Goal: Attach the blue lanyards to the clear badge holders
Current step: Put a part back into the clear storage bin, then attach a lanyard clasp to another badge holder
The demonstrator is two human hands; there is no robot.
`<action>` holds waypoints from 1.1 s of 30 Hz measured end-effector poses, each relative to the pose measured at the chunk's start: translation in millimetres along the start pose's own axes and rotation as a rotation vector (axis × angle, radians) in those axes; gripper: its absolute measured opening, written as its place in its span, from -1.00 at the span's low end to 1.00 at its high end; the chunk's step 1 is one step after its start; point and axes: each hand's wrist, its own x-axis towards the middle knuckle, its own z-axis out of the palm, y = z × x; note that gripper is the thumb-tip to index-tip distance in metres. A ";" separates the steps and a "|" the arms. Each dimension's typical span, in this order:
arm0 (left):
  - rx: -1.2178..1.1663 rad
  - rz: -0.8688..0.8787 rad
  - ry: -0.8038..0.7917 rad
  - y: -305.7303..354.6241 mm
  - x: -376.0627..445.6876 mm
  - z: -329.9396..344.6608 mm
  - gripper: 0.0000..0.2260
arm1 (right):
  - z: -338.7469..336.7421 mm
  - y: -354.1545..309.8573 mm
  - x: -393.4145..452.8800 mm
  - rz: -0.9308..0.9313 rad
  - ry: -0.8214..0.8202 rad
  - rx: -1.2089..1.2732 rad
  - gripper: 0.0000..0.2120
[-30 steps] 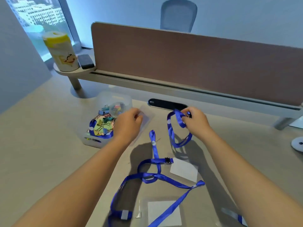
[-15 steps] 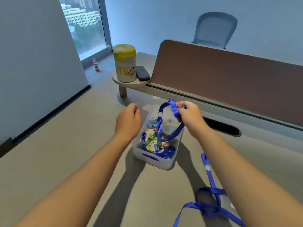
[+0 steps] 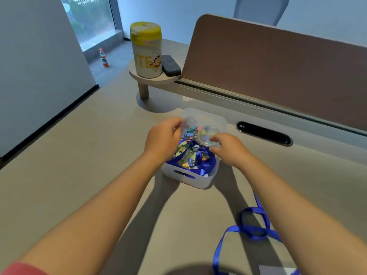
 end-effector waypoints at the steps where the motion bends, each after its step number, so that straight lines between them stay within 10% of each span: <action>1: 0.009 0.028 -0.012 6.2 -3.1 3.6 -0.72 | -4.6 9.0 -6.0 0.008 0.017 -0.007 -0.64; 33: 0.149 0.612 -0.307 179.0 -186.2 234.6 -0.70 | 33.7 324.0 -268.5 0.527 -0.186 -0.058 -0.68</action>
